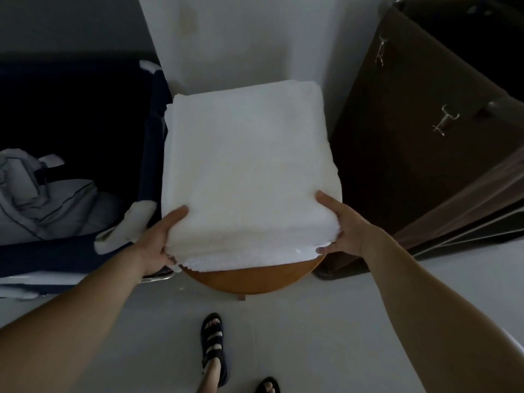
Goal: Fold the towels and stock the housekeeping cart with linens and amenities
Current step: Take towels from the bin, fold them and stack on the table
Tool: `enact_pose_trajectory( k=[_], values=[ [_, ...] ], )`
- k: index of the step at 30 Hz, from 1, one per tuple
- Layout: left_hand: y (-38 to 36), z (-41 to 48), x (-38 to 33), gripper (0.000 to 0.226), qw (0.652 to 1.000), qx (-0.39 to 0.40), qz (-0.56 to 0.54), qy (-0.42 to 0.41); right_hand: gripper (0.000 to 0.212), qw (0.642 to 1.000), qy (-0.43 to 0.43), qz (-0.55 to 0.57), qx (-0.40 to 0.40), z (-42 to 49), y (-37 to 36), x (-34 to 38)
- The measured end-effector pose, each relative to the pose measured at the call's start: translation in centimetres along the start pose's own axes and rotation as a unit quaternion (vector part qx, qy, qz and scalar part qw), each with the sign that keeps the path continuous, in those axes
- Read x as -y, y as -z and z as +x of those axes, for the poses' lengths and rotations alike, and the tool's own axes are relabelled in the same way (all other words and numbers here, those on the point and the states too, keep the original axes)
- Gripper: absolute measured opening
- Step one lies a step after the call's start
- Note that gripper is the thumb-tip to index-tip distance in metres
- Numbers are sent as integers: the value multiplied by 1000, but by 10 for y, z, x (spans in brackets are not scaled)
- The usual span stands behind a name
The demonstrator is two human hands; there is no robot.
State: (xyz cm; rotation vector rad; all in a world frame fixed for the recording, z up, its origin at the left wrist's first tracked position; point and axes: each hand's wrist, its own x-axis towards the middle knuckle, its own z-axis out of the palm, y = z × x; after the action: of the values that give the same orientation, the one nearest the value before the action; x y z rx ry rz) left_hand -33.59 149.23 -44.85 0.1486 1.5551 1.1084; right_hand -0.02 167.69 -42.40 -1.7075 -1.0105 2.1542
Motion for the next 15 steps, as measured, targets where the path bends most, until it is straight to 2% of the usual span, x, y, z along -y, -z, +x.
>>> enact_pose_trajectory(
  k=[3, 6, 8, 12, 13, 15],
  values=[
    [-1, -5, -9, 53, 1000, 4, 12, 2, 108, 1000, 20, -11, -9, -11, -3, 12],
    [-2, -13, -31, 37, 1000, 12, 27, 7, 96, 999, 29, -34, -22, -25, -10, 32],
    [-2, -14, -48, 40, 999, 14, 32, 19, 92, 998, 40, -38, -27, -32, -15, 47],
    [-1, -11, -60, 73, 999, 25, 19, 41, 120, 997, 27, -49, -48, -32, -20, 60],
    [-1, -9, -57, 75, 998, 30, 17, 44, 123, 997, 18, -60, -50, -31, -20, 59],
    [-1, -7, -48, 63, 998, 46, 7, 47, 119, 995, 12, -83, -52, -30, -21, 56]
  ],
)
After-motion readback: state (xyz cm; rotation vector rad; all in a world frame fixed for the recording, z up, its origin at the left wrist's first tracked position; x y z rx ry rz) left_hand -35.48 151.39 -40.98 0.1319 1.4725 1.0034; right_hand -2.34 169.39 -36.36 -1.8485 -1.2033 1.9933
